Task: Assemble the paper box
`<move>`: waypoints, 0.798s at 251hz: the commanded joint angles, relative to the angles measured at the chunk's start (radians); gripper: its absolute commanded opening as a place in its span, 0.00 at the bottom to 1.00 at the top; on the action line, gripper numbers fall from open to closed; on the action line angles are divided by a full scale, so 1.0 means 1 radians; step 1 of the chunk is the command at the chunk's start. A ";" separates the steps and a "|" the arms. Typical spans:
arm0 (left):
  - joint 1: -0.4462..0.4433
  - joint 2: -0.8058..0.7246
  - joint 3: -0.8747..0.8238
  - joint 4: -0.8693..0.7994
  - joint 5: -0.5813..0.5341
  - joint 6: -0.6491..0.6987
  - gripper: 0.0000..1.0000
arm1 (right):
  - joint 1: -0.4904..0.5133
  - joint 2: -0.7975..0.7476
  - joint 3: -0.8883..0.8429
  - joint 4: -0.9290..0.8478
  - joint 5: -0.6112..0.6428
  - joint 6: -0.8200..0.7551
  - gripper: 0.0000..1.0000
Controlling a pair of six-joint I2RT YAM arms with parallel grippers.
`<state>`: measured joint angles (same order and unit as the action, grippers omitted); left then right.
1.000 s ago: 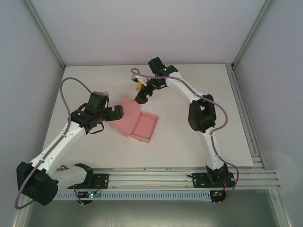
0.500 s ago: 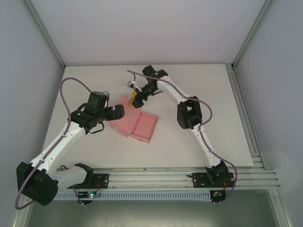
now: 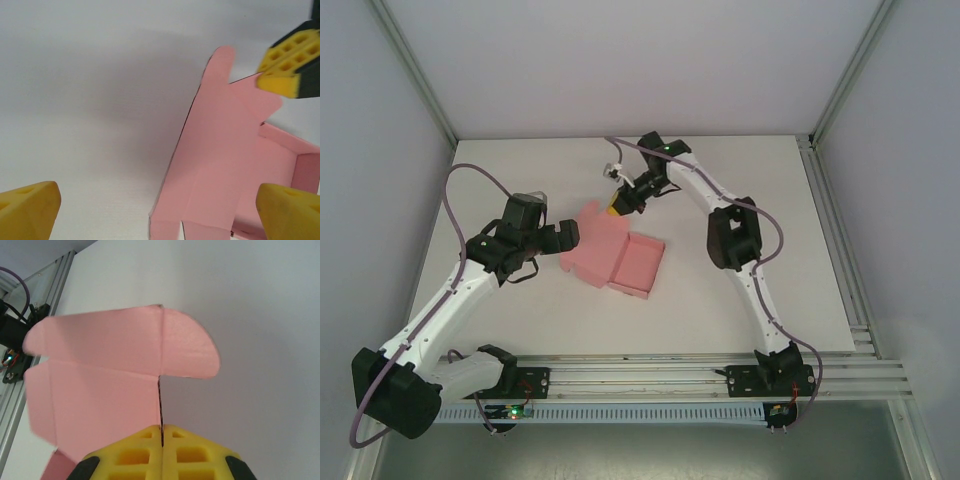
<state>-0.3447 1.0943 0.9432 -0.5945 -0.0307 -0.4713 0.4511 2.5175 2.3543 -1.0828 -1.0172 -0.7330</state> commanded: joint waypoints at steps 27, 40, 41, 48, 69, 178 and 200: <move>0.015 0.025 0.036 -0.011 -0.040 0.010 1.00 | 0.005 -0.282 -0.367 0.407 0.236 0.233 0.00; 0.015 0.033 0.042 -0.017 -0.042 0.007 1.00 | 0.003 -0.373 -0.536 0.623 0.350 0.357 0.00; 0.015 0.033 0.042 -0.017 -0.042 0.008 1.00 | 0.002 -0.380 -0.548 0.641 0.357 0.369 0.00; 0.015 0.037 0.044 -0.018 -0.042 0.009 1.00 | -0.006 -0.424 -0.623 0.750 0.401 0.443 0.00; 0.015 0.051 0.053 -0.020 -0.036 0.001 1.00 | -0.042 -0.537 -0.809 0.996 0.485 0.662 0.00; 0.029 0.244 0.083 0.161 0.204 0.063 0.90 | 0.007 -0.867 -1.469 1.653 0.777 1.005 0.00; 0.049 0.296 0.078 0.215 0.265 0.087 0.80 | 0.021 -0.877 -1.500 1.654 0.781 1.006 0.00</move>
<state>-0.3313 1.3369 0.9993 -0.4854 0.1341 -0.4423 0.4553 1.6764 0.9001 0.4183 -0.2756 0.2115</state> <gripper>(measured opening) 0.857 0.050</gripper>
